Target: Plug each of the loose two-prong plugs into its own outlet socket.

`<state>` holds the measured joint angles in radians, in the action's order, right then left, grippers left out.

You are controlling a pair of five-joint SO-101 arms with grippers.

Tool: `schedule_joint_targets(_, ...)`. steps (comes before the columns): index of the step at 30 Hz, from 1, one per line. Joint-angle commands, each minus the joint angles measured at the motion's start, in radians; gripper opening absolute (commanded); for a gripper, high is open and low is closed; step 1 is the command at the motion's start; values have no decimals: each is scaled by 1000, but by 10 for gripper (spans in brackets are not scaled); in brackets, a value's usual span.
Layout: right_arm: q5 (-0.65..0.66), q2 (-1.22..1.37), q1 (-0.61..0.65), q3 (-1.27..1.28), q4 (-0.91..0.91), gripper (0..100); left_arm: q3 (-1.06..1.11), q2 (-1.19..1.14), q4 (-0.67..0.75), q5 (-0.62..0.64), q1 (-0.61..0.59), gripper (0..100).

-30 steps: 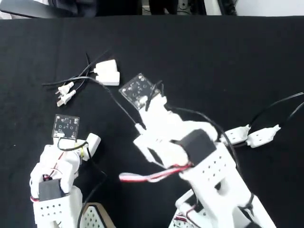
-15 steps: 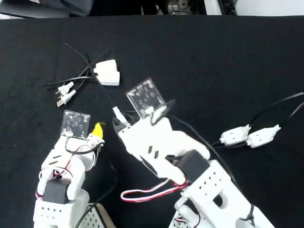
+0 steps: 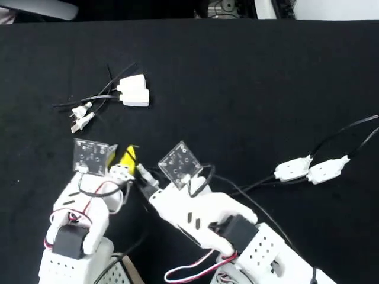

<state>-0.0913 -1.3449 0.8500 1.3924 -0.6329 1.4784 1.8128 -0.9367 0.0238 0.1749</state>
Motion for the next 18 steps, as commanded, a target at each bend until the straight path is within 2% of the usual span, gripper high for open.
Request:
schedule_joint_targets(1,11,-28,12,-1,20,11,-93,11,-41,11,91,124)
schedule_joint_targets(8,11,-35,14,5,12,11,-124,11,-54,11,131,126)
schedule_joint_targets(13,11,-35,12,-2,0,11,-99,11,-68,11,214,145)
schedule_joint_targets(18,11,-35,9,-2,-2,11,-119,11,-121,-3,248,148)
